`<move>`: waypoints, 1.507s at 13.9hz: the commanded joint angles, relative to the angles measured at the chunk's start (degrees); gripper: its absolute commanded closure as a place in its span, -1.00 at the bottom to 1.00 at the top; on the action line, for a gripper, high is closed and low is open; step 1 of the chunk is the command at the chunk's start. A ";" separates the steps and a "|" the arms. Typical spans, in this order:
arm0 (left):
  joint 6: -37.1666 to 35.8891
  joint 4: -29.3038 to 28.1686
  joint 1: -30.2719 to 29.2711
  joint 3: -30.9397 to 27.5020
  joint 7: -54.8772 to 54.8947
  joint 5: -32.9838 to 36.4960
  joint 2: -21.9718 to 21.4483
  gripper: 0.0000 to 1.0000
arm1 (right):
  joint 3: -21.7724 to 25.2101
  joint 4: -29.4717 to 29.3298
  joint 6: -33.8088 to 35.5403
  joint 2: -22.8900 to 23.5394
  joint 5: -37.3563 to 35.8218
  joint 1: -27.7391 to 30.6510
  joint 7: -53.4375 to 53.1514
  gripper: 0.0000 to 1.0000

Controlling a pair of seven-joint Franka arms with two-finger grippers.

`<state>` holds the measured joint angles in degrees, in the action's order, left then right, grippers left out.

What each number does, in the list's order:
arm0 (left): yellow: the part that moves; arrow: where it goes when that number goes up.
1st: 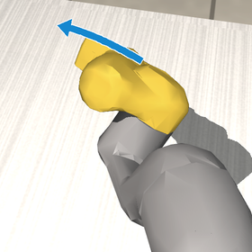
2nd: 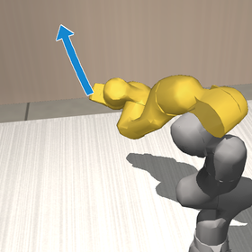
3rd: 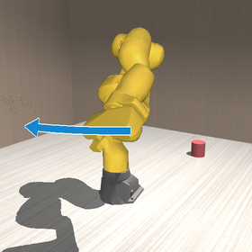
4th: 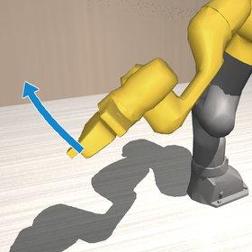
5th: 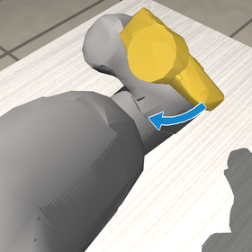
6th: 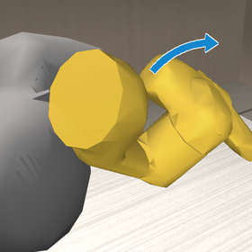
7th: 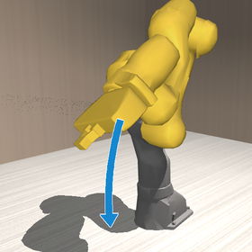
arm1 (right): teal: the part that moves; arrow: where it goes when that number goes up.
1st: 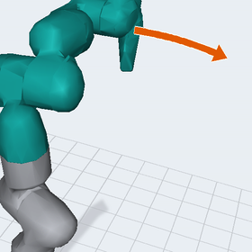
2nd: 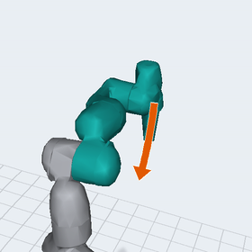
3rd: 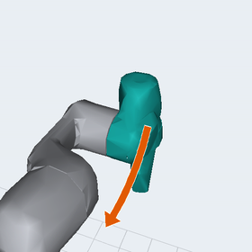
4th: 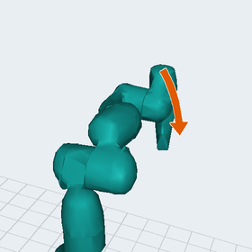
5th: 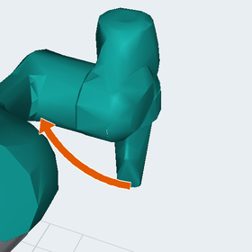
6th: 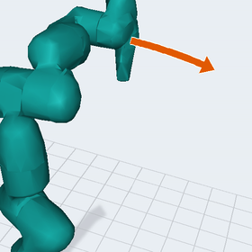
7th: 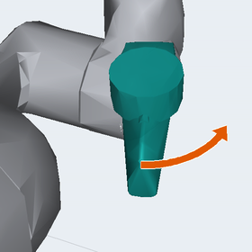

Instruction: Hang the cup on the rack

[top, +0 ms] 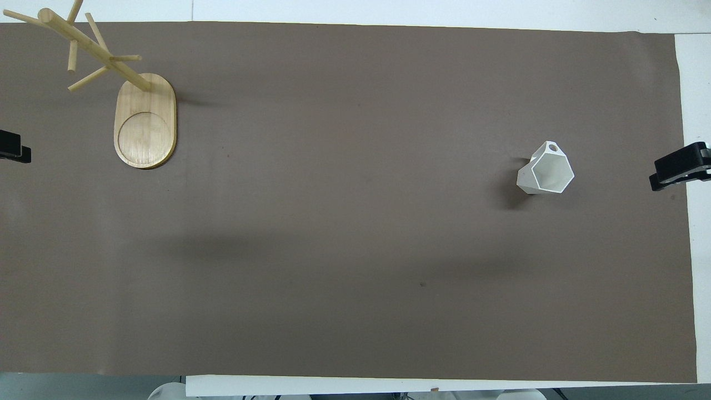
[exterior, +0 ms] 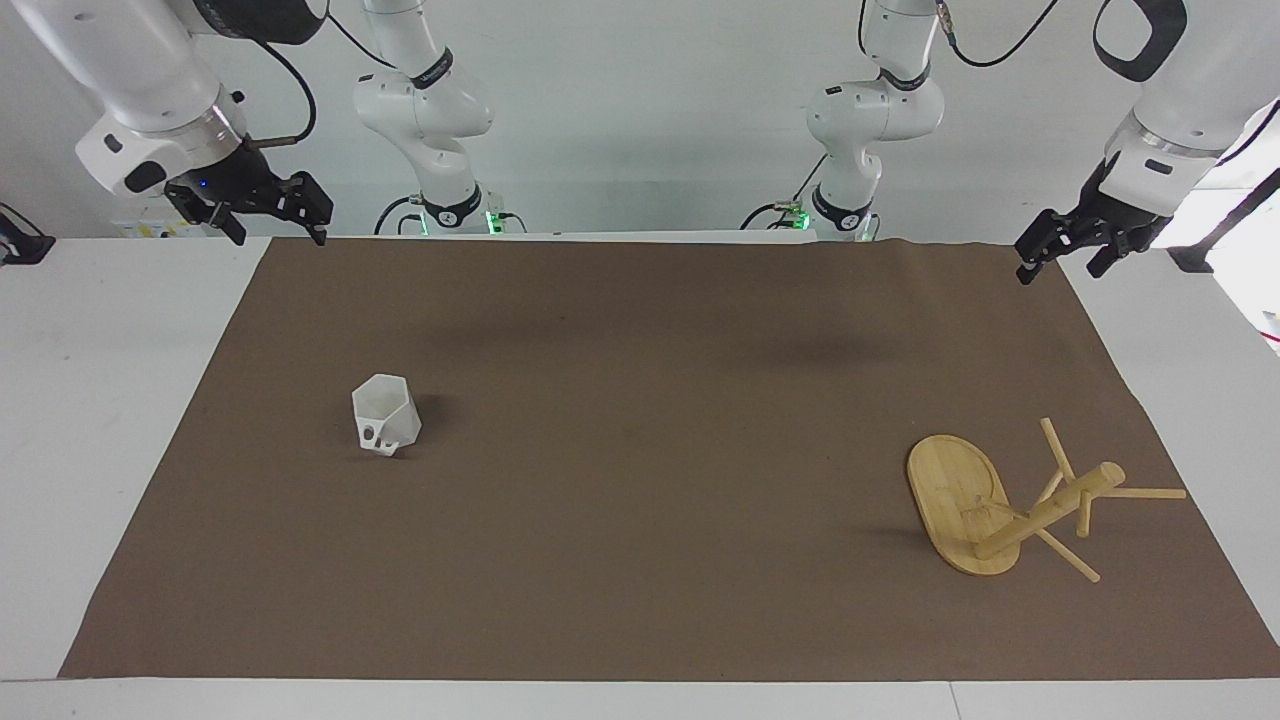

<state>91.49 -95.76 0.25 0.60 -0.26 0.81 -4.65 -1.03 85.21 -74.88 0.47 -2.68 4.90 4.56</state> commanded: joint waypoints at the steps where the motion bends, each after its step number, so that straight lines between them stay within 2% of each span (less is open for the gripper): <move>1: -0.78 -0.04 -0.25 0.10 0.17 0.95 -0.27 -1.00 | -0.38 1.27 -0.70 -0.91 -0.49 0.99 0.28 -1.00; 5: -0.78 -0.04 -0.25 0.10 0.17 0.95 -0.27 -0.99 | -0.38 1.45 -0.35 -1.00 -0.40 1.00 0.36 -1.00; 7: -0.78 -0.04 -0.25 0.10 0.17 0.95 -0.27 -0.99 | -0.47 1.45 -0.26 -1.00 -0.40 0.82 7.00 -1.00; 11: -0.78 -0.04 -0.25 0.10 0.17 0.95 -0.27 -1.00 | -0.47 3.37 -4.47 -1.09 0.39 4.93 38.00 -1.00; 13: -0.78 -0.04 -0.25 0.10 0.17 0.95 -0.27 -0.99 | -0.29 3.56 -6.23 0.13 7.65 10.02 54.87 -1.00; 17: -0.78 -0.04 -0.25 0.10 0.17 0.95 -0.27 -0.99 | -0.29 3.38 -9.75 8.20 20.21 19.16 88.80 -1.00; 21: -0.78 -0.04 -0.25 0.10 0.17 0.95 -0.27 -0.99 | -0.29 3.65 -7.13 17.69 34.81 25.33 105.71 -1.00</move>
<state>91.48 -95.76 0.25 0.60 -0.26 0.81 -4.65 -0.74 89.36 -83.63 14.14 26.12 28.38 103.27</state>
